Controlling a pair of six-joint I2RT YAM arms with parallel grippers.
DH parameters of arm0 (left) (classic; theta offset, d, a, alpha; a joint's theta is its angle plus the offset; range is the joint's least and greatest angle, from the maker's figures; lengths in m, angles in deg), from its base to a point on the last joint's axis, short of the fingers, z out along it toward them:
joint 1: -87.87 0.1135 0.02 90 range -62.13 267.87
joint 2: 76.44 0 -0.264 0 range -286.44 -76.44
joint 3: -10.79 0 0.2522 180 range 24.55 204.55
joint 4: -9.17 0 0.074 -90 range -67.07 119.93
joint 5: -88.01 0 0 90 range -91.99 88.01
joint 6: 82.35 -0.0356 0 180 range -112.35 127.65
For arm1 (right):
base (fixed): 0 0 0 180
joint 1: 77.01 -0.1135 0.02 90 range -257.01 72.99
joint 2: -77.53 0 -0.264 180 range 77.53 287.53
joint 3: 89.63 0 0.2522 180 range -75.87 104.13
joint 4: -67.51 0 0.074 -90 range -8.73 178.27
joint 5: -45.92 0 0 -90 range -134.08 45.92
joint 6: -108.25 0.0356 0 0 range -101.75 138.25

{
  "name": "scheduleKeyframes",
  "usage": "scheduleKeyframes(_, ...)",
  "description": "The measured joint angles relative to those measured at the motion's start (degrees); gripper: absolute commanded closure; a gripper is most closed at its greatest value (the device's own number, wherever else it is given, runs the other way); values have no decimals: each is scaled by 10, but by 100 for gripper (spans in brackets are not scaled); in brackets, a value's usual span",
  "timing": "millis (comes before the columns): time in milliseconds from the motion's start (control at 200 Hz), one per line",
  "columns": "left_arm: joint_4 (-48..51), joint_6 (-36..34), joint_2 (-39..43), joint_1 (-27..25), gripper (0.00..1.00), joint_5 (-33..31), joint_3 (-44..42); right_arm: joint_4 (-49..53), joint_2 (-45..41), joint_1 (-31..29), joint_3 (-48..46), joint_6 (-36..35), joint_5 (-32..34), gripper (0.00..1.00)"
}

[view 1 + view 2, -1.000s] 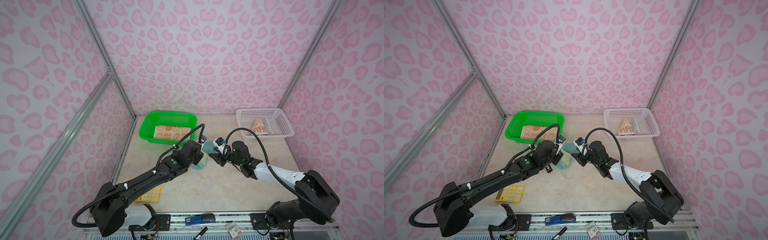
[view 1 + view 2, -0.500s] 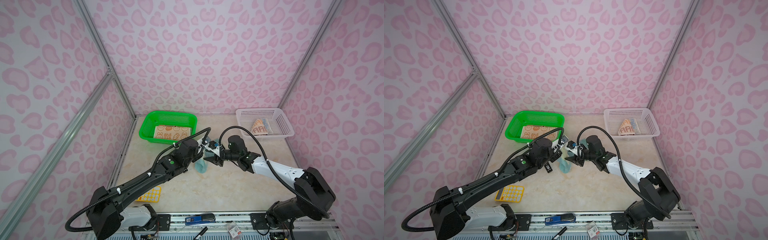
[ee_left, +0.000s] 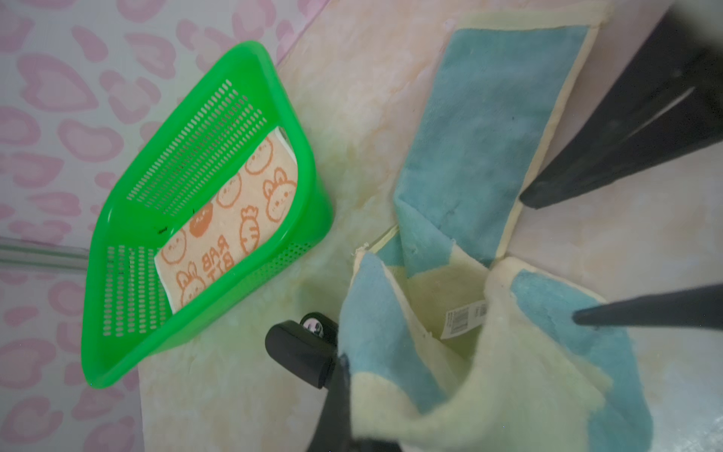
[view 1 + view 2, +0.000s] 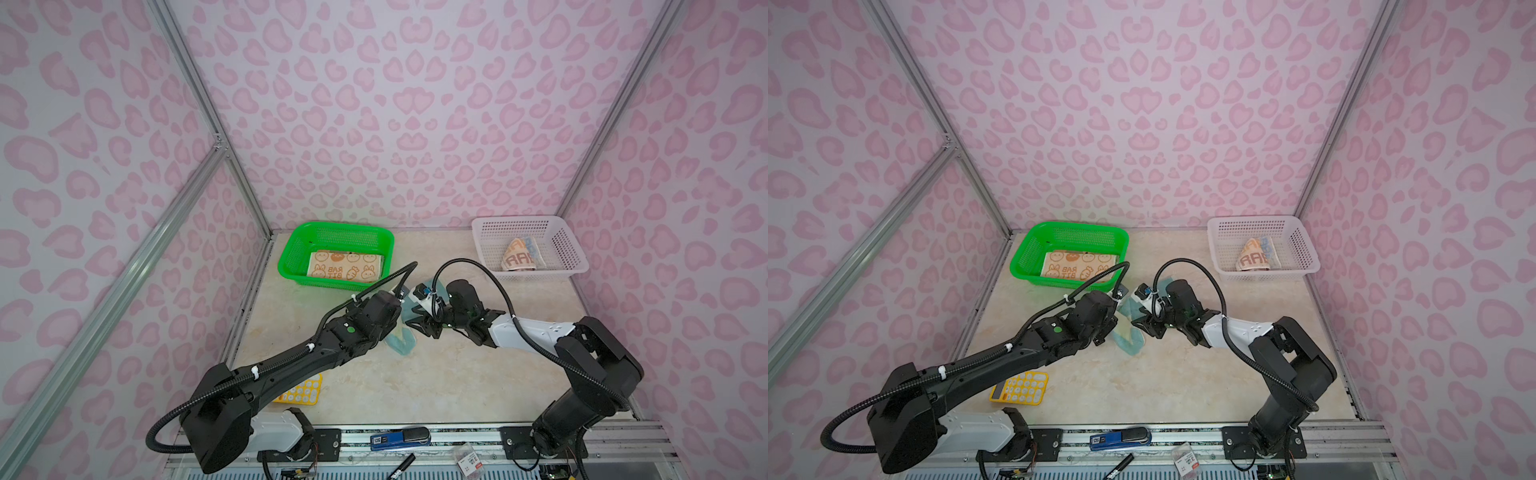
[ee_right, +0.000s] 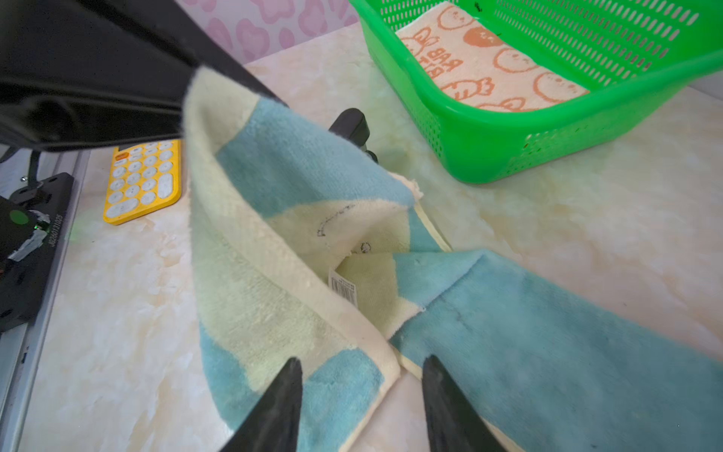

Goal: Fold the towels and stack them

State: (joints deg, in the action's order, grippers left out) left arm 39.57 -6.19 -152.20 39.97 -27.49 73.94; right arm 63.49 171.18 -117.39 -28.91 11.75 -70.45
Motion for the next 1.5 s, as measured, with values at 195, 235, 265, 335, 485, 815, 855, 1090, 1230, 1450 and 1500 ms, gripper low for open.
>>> scheduleKeyframes(195, 51, 108, -12, 0, 97, -24, -25, 45, 18, -4, 36, 4, 50, 51)
scheduleKeyframes(235, 61, 127, -16, 0, 97, -29, -30, 56, 25, -3, 44, 4, 54, 51)
scheduleKeyframes(265, 71, 139, -20, 0, 97, -34, -31, 61, 31, -2, 50, 4, 56, 51)
scheduleKeyframes(335, 95, 164, -31, 1, 97, -50, -30, 78, 47, -3, 66, 4, 59, 51)
scheduleKeyframes(485, 143, 209, -57, 4, 97, -77, -10, 115, 82, -3, 93, 14, 64, 52)
scheduleKeyframes(815, 203, 260, -110, 26, 97, -90, 27, 143, 141, -6, 119, 61, 62, 55)
scheduleKeyframes(855, 208, 262, -112, 29, 97, -90, 29, 144, 148, -8, 121, 70, 62, 55)
scheduleKeyframes(1090, 214, 268, -118, 37, 97, -89, 30, 142, 165, -21, 126, 92, 51, 60)
scheduleKeyframes(1230, 217, 268, -122, 39, 97, -86, 32, 132, 163, -27, 118, 105, 47, 61)
scheduleKeyframes(1450, 224, 268, -134, 39, 97, -85, 39, 147, 134, -30, 96, 131, 54, 58)
scheduleKeyframes(1500, 225, 268, -137, 39, 97, -85, 41, 153, 127, -30, 94, 134, 57, 57)
